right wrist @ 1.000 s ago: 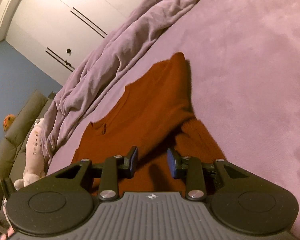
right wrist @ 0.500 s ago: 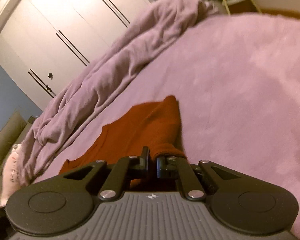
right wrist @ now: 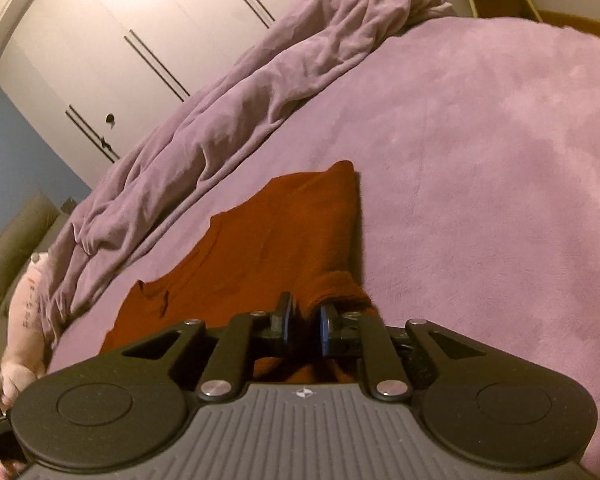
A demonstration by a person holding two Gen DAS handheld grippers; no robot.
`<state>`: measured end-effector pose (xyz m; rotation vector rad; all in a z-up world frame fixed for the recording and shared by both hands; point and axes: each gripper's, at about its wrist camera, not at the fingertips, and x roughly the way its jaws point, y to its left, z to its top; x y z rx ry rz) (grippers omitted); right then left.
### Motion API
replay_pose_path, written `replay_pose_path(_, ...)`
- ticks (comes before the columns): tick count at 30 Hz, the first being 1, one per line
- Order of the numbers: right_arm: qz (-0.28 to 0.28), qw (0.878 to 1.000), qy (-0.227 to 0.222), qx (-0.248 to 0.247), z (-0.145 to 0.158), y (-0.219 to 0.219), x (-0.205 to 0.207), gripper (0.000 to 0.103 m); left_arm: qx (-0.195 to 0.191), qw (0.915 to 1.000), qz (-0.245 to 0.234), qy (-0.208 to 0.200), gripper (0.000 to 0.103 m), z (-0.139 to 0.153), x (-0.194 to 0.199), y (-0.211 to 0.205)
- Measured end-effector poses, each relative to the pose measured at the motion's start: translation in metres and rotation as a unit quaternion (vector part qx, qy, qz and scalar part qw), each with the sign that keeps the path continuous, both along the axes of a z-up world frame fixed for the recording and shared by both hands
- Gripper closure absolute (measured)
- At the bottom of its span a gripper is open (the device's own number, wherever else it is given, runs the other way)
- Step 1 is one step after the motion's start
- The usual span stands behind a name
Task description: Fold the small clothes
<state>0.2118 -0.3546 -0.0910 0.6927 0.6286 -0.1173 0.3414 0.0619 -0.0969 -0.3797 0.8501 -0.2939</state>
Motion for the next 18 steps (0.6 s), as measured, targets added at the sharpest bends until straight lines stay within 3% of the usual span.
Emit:
replay_pose_path(1, -0.001, 1.0, 0.004, 0.001, -0.002, 0.001, 0.001, 0.09, 0.005, 1.0, 0.003, 0.005, 0.077, 0.0, 0.004, -0.001)
replay_pose_path(2, -0.001, 1.0, 0.007, -0.002, -0.004, 0.002, 0.002, 0.09, 0.02, 0.9998, 0.007, 0.005, 0.096, 0.0, 0.008, -0.003)
replay_pose_path(5, -0.001, 1.0, 0.01, -0.016, -0.006, 0.006, 0.003, 0.092, 0.047, 0.9985, 0.002, -0.026, 0.095, 0.009, 0.013, -0.01)
replay_pose_path(9, -0.004, 1.0, 0.002, -0.018, -0.006, 0.004, 0.001, 0.094, 0.027, 0.9914, -0.011, -0.128, 0.095, 0.031, 0.002, -0.011)
replay_pose_path(11, -0.009, 1.0, -0.001, -0.01, -0.009, 0.003, 0.0, 0.094, 0.057, 0.9897, -0.012, -0.131, 0.095, 0.03, 0.003, -0.014)
replay_pose_path(13, -0.008, 1.0, 0.001, -0.017, -0.011, 0.006, 0.0, 0.094, 0.117, 0.9887, -0.019, -0.092, 0.094, 0.017, 0.009, -0.019)
replay_pose_path(14, -0.004, 1.0, 0.003, -0.027, -0.01, 0.008, 0.0, 0.094, 0.139, 0.988, -0.026, -0.062, 0.092, 0.009, 0.012, -0.022)
replay_pose_path(15, 0.0, 0.999, 0.006, -0.036, -0.009, 0.01, 0.0, 0.094, 0.157, 0.9866, -0.031, -0.035, 0.081, 0.0, 0.013, -0.021)
replay_pose_path(16, 0.006, 0.999, 0.012, -0.045, -0.007, 0.011, 0.0, 0.094, 0.163, 0.9855, -0.029, -0.037, 0.078, -0.003, 0.008, -0.018)
replay_pose_path(18, 0.015, 0.998, 0.019, -0.056, -0.001, 0.012, -0.002, 0.093, 0.165, 0.9849, -0.03, -0.043, 0.058, 0.001, 0.0, -0.011)
